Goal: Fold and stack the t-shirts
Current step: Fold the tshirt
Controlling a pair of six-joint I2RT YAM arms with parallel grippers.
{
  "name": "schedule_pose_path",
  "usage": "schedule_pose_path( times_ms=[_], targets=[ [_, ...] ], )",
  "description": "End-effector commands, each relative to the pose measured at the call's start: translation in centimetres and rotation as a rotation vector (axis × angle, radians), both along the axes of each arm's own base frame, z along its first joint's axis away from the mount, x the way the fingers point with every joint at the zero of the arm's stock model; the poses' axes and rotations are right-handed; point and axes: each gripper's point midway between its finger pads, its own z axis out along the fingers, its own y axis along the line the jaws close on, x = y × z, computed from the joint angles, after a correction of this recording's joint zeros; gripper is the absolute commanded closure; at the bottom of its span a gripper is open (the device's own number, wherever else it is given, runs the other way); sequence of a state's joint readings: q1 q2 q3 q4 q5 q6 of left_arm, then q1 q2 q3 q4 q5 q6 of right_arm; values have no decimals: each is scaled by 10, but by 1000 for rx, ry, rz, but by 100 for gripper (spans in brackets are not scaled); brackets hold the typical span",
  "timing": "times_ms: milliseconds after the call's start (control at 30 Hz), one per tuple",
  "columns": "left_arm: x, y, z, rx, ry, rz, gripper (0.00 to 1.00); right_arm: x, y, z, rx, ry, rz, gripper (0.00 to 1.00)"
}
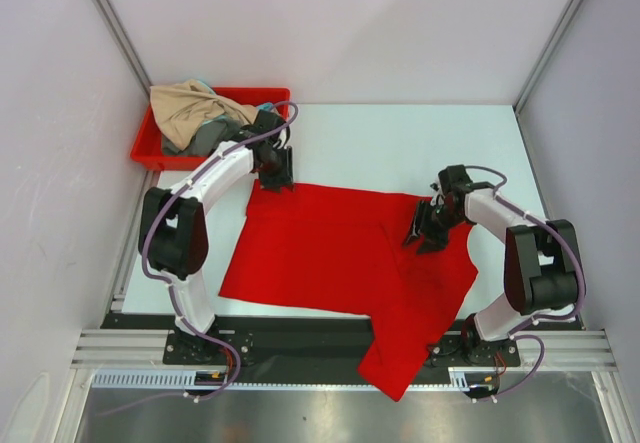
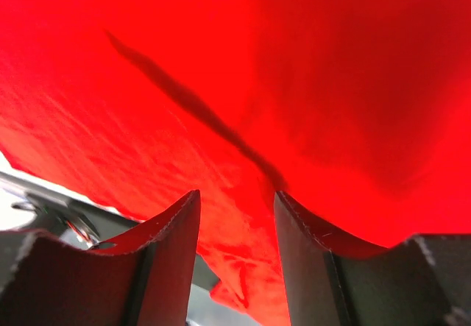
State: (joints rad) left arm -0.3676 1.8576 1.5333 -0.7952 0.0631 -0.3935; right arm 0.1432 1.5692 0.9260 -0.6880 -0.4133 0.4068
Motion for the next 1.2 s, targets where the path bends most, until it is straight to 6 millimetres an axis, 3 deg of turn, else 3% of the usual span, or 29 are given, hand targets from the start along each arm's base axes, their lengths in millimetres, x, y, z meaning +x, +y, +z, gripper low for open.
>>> schedule_pose_path(
  times_ms=[0, 200, 500, 733, 933, 1100, 1167],
  targets=[
    [0, -1, 17, -25, -48, -26, 56, -11, 13, 4, 37, -12, 58, 50],
    [-5, 0, 18, -27, -47, -32, 57, -19, 16, -5, 58, 5, 34, 50],
    [-8, 3, 19, -14, -49, -32, 56, -26, -2, -7, -51, -4, 73, 49],
    [-6, 1, 17, -21, -45, -34, 56, -29, 2, -15, -36, 16, 67, 51],
    [-6, 2, 16, -15, -40, -31, 56, -25, 11, -20, -24, 14, 86, 60],
    [-6, 6, 19, 2, -51, -19, 56, -21, 20, -14, -31, -12, 115, 76],
    [-7, 9, 20, 11, -56, -9, 56, -24, 30, -10, -19, -19, 147, 88]
  ],
)
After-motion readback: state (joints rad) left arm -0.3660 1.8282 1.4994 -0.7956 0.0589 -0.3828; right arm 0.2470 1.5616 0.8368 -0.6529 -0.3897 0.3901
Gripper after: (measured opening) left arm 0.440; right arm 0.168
